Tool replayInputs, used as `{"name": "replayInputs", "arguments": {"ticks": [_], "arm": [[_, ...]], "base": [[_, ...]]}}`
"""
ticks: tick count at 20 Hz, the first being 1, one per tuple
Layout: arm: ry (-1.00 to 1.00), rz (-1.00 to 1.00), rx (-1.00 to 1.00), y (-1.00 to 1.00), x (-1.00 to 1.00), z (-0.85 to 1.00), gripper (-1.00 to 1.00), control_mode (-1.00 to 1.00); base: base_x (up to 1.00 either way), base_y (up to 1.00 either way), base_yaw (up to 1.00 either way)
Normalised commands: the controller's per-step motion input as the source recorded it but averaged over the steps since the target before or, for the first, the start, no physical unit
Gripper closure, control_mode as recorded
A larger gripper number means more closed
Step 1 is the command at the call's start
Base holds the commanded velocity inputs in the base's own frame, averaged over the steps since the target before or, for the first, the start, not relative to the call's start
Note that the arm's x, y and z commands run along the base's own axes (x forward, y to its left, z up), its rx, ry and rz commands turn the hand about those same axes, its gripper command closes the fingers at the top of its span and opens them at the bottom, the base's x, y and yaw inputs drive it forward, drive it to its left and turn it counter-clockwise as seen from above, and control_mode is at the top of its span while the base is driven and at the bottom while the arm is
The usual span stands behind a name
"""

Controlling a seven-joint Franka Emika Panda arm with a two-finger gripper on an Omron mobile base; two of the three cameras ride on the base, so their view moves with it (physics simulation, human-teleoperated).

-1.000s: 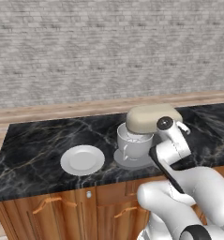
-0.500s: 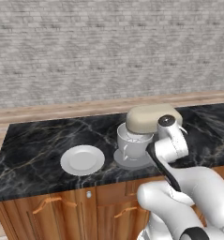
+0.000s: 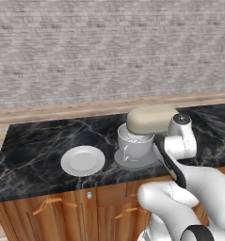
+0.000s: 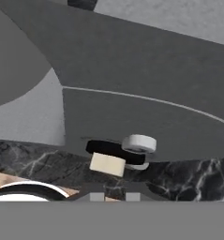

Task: Add butter and sugar cubes to the stand mixer bowl and then turn on the stand mixer to begin making frosting.

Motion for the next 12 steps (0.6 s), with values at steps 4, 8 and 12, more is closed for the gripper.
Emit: {"name": "replayInputs", "arguments": {"ticks": [4, 8, 12], "arm": [[0.00, 0.00, 0.22, 0.00, 0.12, -0.10, 1.00, -1.00], [0.00, 0.00, 0.25, 0.00, 0.18, -0.12, 1.00, -1.00], [0.00, 0.00, 0.31, -0.03, 0.18, -0.08, 1.00, -1.00]], "base": [[0.00, 0.00, 0.00], [0.00, 0.00, 0.00], [0.00, 0.00, 0.00]]}}
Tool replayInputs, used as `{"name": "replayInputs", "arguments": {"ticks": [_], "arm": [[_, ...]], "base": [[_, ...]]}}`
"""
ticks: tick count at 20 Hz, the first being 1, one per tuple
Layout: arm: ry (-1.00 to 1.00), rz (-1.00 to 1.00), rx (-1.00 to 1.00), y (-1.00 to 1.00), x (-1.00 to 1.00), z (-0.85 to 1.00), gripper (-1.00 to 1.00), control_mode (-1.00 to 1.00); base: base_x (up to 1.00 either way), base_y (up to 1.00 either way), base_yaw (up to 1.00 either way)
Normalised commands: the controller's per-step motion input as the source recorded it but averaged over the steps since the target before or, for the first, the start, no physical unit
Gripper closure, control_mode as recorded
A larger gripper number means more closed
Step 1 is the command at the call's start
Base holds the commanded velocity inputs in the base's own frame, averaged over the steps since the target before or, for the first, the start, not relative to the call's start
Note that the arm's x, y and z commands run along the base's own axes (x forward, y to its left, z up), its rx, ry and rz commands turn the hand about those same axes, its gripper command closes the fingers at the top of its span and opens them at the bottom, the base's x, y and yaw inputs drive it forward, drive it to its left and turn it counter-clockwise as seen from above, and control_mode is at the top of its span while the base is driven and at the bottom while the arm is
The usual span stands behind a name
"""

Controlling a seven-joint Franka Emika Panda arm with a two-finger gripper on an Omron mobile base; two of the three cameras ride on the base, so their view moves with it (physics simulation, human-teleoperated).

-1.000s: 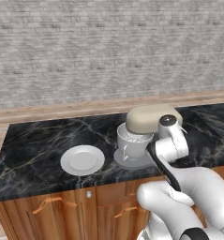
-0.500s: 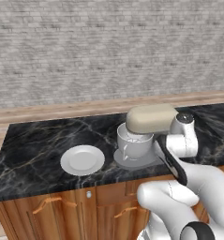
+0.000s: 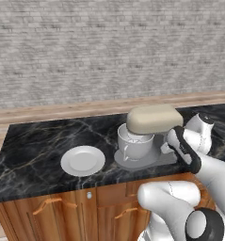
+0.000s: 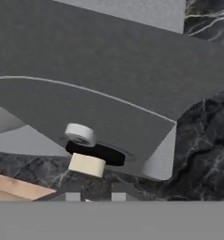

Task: Add butter and sugar cubes to the stand mixer bowl and then turn on the stand mixer to begin making frosting.

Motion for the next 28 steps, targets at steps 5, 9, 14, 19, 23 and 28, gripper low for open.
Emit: {"name": "replayInputs", "arguments": {"ticks": [5, 9, 14, 19, 23, 28], "arm": [[0.00, 0.00, 0.32, -0.08, 0.20, -0.05, 1.00, -1.00], [0.00, 0.00, 0.31, -0.04, 0.22, 0.00, 1.00, -1.00], [0.00, 0.00, 0.25, -0.01, 0.28, 0.00, 1.00, -1.00], [0.00, -0.01, 0.21, -0.07, 0.33, 0.00, 1.00, -1.00], [-0.03, -0.02, 0.21, -0.14, 0.22, 0.14, 1.00, -1.00], [-0.10, -0.05, 0.17, -0.07, 0.16, 0.38, 1.00, -1.00]], "base": [[0.00, 0.00, 0.00], [0.00, 0.00, 0.00], [0.00, 0.00, 0.00], [0.00, 0.00, 0.00], [0.00, 0.00, 0.00], [0.00, 0.00, 0.00]]}}
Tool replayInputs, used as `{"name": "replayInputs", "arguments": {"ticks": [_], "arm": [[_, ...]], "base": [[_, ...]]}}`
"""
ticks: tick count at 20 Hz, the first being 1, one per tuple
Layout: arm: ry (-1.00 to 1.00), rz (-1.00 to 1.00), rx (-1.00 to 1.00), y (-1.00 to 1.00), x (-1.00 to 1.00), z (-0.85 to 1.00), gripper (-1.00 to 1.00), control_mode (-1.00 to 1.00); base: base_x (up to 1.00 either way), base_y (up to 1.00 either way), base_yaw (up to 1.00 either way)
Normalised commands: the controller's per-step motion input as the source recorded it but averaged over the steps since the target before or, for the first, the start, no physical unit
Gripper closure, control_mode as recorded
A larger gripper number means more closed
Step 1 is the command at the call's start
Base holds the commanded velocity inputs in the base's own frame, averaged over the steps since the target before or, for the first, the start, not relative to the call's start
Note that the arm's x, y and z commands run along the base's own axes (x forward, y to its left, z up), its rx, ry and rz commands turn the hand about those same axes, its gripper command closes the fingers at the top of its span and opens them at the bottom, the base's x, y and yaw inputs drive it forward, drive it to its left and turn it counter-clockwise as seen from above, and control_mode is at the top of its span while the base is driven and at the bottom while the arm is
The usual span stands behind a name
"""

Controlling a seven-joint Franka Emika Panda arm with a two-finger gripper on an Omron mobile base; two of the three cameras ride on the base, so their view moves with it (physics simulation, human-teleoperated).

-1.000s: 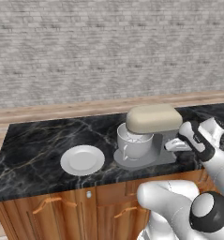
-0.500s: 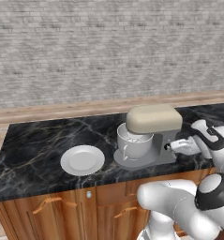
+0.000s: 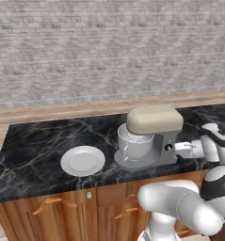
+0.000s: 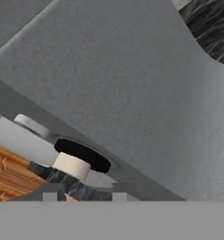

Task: Add butter and sugar cubes to the stand mixer bowl and then turn on the stand mixer to begin making frosting.

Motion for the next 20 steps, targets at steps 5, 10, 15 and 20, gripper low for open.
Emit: {"name": "replayInputs", "arguments": {"ticks": [5, 10, 15, 20], "arm": [[-0.14, -0.08, 0.14, -0.02, 0.13, 0.60, 1.00, -1.00], [-0.13, -0.11, 0.12, -0.05, 0.11, 0.67, 1.00, -1.00], [-0.05, -0.15, 0.04, -0.09, 0.13, 0.72, 1.00, -1.00], [-0.01, -0.20, 0.00, -0.25, 0.11, 0.66, 1.00, -1.00]], "base": [[0.00, 0.00, 0.00], [0.00, 0.00, 0.00], [0.00, 0.00, 0.00], [0.00, 0.00, 0.00]]}}
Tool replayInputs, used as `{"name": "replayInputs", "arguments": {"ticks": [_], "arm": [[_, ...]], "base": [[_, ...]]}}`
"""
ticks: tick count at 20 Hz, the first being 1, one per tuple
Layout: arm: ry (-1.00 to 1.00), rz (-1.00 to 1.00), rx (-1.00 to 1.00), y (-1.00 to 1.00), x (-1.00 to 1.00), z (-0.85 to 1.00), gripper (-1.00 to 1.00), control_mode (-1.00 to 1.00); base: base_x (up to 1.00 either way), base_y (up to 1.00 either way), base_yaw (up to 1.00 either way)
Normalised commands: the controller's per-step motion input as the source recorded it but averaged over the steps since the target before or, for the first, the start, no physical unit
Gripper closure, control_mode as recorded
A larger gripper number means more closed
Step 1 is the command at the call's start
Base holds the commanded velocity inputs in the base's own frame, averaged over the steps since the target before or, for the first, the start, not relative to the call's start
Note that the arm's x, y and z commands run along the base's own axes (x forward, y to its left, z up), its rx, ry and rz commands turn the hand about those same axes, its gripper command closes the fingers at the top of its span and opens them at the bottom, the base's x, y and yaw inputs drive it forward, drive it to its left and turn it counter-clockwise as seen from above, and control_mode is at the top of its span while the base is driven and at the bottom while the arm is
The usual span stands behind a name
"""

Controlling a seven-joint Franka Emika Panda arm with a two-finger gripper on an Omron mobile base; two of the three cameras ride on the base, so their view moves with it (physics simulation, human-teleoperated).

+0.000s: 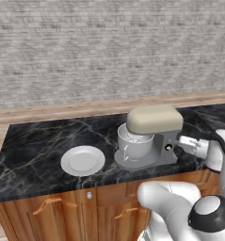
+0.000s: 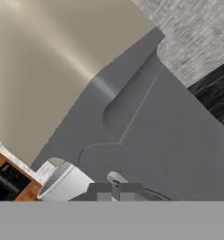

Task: Add butter and sugar cubes to the stand mixer bowl and then turn on the stand mixer to begin making frosting.

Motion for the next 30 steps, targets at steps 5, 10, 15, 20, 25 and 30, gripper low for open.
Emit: {"name": "replayInputs", "arguments": {"ticks": [5, 10, 15, 20, 25, 30], "arm": [[0.01, -0.21, 0.00, -0.26, 0.02, 0.49, 1.00, -1.00], [0.16, -0.13, -0.09, -0.02, -0.02, 0.03, 1.00, -1.00], [0.19, -0.02, -0.20, 0.00, -0.48, 0.09, 1.00, -1.00], [0.24, 0.00, -0.32, 0.01, -0.54, 0.13, 1.00, -1.00], [0.39, -0.01, -0.41, 0.39, 0.03, 0.00, 1.00, -1.00], [0.36, -0.03, -0.39, 0.46, 0.12, 0.00, 1.00, -1.00]], "base": [[0.00, 0.00, 0.00], [0.00, 0.00, 0.00], [0.00, 0.00, 0.00], [0.00, 0.00, 0.00], [0.00, 0.00, 0.00], [0.00, 0.00, 0.00]]}}
